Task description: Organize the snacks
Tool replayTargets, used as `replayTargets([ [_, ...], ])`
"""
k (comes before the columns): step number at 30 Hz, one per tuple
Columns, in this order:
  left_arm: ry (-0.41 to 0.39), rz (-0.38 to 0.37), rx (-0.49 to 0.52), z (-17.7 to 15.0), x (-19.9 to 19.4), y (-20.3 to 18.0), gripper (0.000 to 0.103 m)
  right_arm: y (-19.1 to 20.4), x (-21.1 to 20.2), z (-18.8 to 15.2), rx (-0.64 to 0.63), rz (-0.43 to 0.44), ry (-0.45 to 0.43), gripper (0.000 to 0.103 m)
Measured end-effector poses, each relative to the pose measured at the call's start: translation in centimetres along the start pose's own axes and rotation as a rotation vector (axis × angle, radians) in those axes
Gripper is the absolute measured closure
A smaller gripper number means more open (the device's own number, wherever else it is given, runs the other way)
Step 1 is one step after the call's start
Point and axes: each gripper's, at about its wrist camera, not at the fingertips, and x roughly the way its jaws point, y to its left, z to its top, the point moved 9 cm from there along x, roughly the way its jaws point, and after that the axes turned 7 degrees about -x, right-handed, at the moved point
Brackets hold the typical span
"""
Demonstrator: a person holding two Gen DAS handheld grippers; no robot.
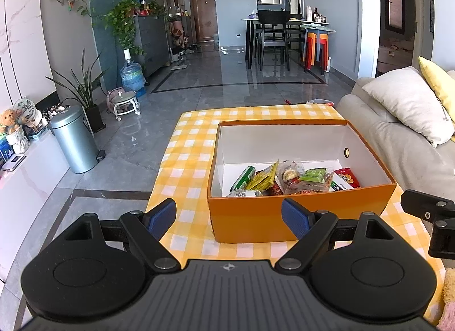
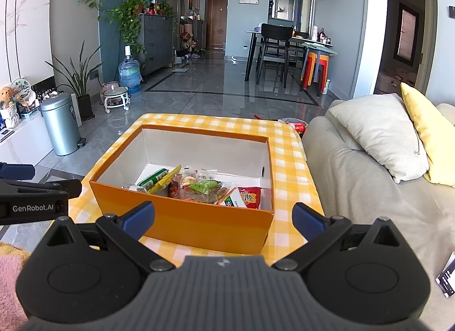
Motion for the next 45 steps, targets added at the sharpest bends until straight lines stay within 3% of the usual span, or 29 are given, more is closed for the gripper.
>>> replayTargets([
  [37,0.0,-0.01,-0.006,0.6,-1.3,-0.2,0.005,-0.4,-0.5,-0.4,0.02,0.003,0.016,0.004],
  [45,0.008,-0.04,-0.024,0.4,-1.3,-0.5,0.005,-0.3,-0.4,-0.6,0.025,0.005,0.024,0.004],
])
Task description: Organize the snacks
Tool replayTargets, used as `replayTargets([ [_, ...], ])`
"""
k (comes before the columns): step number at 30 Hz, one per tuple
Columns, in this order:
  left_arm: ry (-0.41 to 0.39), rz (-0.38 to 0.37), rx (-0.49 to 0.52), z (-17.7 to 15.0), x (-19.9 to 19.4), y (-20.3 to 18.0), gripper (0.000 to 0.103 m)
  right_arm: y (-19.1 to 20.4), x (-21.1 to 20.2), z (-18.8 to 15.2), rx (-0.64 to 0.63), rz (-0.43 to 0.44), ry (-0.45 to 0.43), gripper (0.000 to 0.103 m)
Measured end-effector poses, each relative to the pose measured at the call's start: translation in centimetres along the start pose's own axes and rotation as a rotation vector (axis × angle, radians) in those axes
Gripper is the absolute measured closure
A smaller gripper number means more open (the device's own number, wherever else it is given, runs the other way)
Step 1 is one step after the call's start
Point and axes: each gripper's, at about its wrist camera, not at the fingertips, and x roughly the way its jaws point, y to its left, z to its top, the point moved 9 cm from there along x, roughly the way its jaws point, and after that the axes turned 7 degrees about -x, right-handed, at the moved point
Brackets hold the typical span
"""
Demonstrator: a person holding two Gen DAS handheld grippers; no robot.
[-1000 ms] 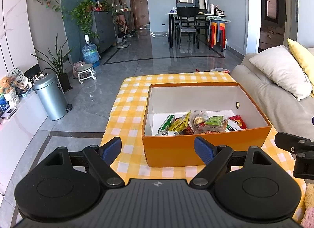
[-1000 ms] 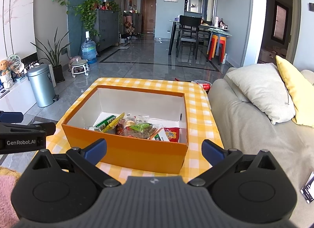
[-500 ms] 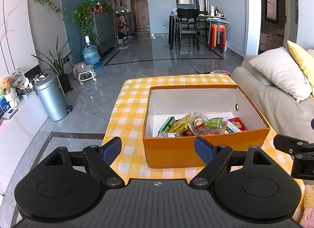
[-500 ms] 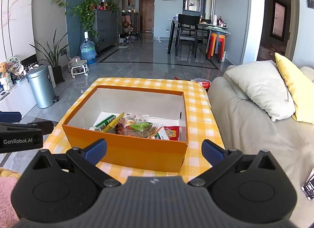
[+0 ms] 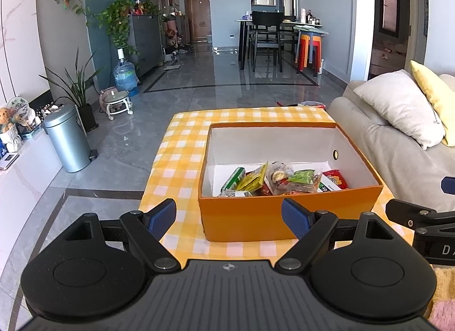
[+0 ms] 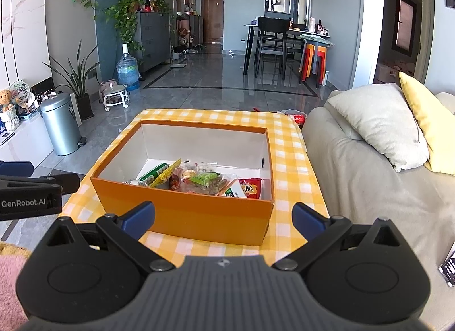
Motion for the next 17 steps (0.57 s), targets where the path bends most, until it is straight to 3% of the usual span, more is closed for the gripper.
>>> replayTargets([
  [17,-0.023,-0.012,0.004,0.42,-0.14,-0.39,0.005,0.34,0.29,-0.12,0.006,0.004,0.01,0.004],
])
